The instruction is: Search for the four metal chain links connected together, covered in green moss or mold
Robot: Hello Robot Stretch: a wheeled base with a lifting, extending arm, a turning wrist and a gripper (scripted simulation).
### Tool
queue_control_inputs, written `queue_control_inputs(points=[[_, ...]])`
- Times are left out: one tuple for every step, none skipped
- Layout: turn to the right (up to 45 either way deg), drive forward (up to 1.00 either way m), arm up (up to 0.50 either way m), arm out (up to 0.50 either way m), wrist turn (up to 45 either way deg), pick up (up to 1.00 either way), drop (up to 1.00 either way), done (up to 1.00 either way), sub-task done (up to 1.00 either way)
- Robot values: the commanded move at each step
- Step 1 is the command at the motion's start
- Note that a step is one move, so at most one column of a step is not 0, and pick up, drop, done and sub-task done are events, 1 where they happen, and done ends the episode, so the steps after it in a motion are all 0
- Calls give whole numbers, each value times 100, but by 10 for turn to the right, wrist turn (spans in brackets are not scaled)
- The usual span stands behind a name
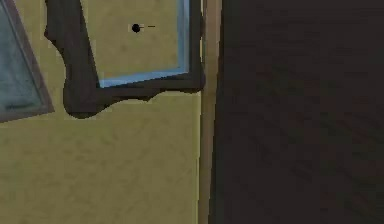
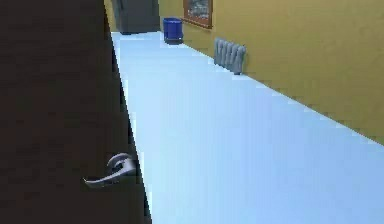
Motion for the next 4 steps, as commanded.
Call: queue_control_inputs(points=[[450,0,0,0,0,0,0,0,0],[450,0,0,0,0,0,0,0,0],[450,0,0,0,0,0,0,0,0],[120,0,0,0,0,0,0,0,0]])
